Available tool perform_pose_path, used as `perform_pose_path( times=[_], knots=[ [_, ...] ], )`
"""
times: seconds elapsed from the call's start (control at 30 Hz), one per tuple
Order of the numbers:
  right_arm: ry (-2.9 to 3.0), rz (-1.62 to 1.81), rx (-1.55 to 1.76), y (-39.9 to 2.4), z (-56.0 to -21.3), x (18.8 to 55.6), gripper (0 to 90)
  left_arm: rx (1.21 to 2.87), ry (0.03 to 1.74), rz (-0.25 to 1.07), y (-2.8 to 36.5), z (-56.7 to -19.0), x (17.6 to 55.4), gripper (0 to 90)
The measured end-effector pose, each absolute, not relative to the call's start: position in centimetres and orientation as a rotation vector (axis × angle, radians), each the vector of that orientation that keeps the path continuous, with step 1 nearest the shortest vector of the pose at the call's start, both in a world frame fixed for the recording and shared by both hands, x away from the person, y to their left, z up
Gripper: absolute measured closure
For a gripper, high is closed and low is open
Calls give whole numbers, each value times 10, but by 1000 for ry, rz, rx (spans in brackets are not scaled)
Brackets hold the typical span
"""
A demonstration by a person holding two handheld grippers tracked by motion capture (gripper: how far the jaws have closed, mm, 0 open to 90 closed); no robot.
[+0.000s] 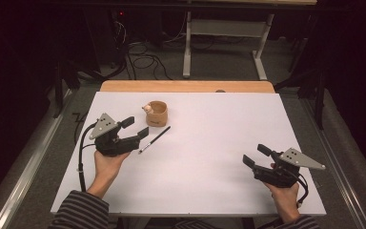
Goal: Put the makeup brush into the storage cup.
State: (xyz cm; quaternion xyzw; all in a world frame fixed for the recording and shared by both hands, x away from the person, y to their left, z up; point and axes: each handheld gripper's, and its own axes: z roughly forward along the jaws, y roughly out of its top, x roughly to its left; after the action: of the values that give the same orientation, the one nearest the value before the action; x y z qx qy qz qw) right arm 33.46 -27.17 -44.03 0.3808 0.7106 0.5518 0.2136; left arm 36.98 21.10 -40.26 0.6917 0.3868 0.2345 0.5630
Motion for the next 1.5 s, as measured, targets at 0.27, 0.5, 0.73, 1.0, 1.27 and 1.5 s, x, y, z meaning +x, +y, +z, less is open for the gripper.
perform_pose_path(
  times=[0.27, 0.5, 0.73, 1.0, 1.27, 1.5],
  knots=[
    [1977, 1531, 1056, -272, -441, 335, 273, 1638, 932, 562, 208, -404, 381, 324],
    [1978, 1531, 1056, -272, -441, 335, 273, 1637, 938, 563, 205, -403, 390, 336],
    [1979, 1532, 1055, -272, -441, 335, 273, 1621, 945, 575, 203, -400, 399, 342],
    [1979, 1528, 1052, -271, -441, 335, 272, 1621, 956, 591, 199, -400, 408, 349],
    [1980, 1526, 1053, -271, -441, 335, 271, 1636, 959, 582, 196, -401, 416, 377],
    [1981, 1525, 1050, -271, -441, 335, 270, 1642, 959, 587, 193, -400, 423, 396]
  ],
)
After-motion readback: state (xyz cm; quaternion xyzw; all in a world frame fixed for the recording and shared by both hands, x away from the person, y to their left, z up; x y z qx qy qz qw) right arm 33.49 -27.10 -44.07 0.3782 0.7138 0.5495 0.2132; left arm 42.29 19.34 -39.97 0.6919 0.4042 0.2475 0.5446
